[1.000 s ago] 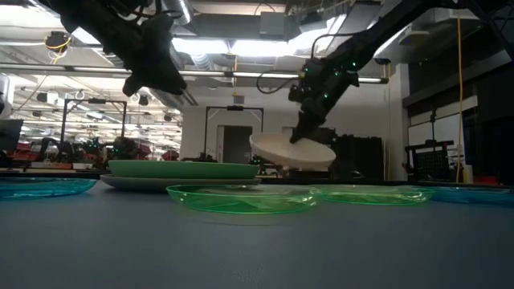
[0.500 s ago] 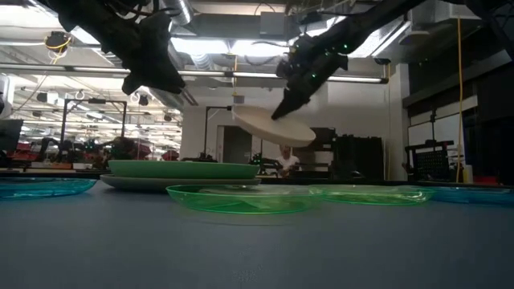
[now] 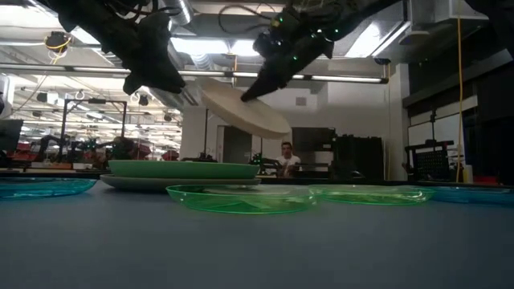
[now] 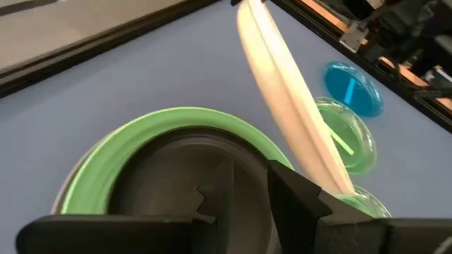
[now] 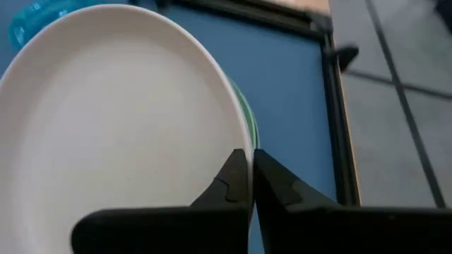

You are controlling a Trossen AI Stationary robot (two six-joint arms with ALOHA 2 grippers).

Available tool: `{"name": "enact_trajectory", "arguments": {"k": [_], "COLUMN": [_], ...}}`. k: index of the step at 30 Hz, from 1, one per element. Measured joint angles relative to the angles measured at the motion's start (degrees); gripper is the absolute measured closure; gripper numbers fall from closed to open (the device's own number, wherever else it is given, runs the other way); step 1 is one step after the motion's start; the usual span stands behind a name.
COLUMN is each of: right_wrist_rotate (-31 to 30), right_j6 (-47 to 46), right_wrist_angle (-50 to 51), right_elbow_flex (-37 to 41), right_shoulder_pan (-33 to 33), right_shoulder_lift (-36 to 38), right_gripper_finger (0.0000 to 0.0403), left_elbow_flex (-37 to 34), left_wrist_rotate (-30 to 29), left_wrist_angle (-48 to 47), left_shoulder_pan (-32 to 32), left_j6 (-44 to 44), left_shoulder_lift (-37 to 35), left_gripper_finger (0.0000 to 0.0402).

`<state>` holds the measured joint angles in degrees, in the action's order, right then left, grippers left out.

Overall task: Stack plastic plates
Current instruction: Stack the white plate on top of the black plate

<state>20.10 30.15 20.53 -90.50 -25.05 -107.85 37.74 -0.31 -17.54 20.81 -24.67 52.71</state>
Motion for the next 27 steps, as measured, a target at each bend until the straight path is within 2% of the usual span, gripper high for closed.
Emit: {"name": "enact_trajectory", "arguments": {"k": [3,8,13,19,27], "right_wrist_rotate": [-0.31,-5.44,-7.33,-9.86,-8.50], "right_j6": [-0.04,-0.18,-0.20,-0.32,-1.77], "right_wrist_angle": [-2.23,-5.41,-7.63,-9.97,-14.76], "right_elbow_flex": [0.00,0.00,0.00,-0.01,-0.04], "right_shoulder_pan": [1.82,4.60,6.00,6.06,5.95], "right_shoulder_lift": [-0.01,-0.04,-0.11,-0.78,-4.97], "right_gripper_finger": [0.0403,0.0403,0.0403,0.0403,0.0403], "left_elbow_flex": [0.00,0.00,0.00,0.00,-0.02], "left_wrist_rotate": [2.33,6.03,8.65,8.93,8.91], "left_wrist_angle": [-0.01,-0.23,-2.74,-6.65,-11.42], "left_shoulder_pan": [-0.01,-0.01,-0.01,-0.03,-1.51], "left_j6": [1.29,1.37,1.36,1.22,0.81], "left_shoulder_lift": [0.02,0.02,0.02,0.04,0.04], "left_gripper_finger": [0.0319,0.0319,0.0319,0.0319,0.0319]}}
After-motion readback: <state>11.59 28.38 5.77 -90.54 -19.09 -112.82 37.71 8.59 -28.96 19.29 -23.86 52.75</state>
